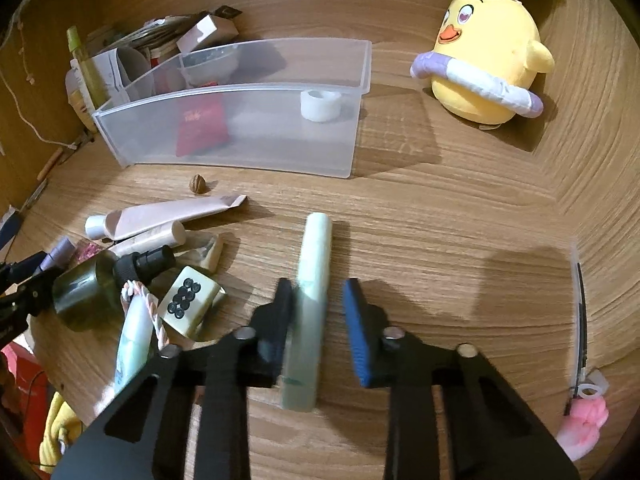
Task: Organize objects
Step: 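Grasp the black bottle with the left gripper while the right gripper grasps the pale green tube, then lower the black bottle and pale green tube into the clear bin and release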
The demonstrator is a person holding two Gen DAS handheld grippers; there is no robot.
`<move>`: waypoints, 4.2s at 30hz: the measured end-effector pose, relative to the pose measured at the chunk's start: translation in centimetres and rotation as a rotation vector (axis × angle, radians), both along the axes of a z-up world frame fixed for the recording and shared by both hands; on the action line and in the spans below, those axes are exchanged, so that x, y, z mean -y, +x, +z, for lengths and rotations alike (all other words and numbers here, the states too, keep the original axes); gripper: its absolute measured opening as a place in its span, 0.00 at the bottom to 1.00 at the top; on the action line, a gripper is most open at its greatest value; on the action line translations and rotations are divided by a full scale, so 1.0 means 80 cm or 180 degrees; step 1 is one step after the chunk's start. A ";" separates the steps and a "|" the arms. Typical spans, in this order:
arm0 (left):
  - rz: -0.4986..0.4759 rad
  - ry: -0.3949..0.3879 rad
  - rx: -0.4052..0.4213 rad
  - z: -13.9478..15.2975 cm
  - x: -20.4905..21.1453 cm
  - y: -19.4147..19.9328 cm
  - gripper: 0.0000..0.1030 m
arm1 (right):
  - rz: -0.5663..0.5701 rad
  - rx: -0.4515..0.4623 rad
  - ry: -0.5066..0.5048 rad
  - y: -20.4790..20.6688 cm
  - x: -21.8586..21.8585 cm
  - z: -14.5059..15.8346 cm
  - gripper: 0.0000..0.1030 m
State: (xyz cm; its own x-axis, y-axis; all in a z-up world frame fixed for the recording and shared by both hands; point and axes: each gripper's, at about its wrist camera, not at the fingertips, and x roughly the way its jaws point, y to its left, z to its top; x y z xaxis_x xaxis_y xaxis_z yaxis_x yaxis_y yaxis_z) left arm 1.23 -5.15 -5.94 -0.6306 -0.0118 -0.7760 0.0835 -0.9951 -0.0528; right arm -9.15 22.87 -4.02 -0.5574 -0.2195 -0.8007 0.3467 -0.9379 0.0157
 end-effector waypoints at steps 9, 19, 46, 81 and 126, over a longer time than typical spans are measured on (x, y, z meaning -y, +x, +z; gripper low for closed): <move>0.0086 0.0046 -0.0023 0.005 0.009 -0.007 0.25 | -0.0096 -0.0087 -0.0155 0.001 -0.009 0.014 0.14; 0.0100 0.0047 -0.0347 0.046 0.010 -0.029 0.25 | -0.0118 -0.0343 -0.0355 0.007 -0.014 0.059 0.14; -0.0119 0.0226 -0.0888 0.131 -0.011 -0.108 0.25 | -0.0039 -0.0843 -0.0709 -0.038 0.009 0.139 0.14; -0.0153 0.0160 -0.0443 0.087 -0.020 -0.231 0.25 | 0.0136 -0.0554 0.0046 -0.149 0.083 0.078 0.14; -0.0437 0.0064 -0.0596 0.127 -0.047 -0.135 0.84 | 0.0328 -0.0536 -0.0313 -0.050 0.037 0.103 0.55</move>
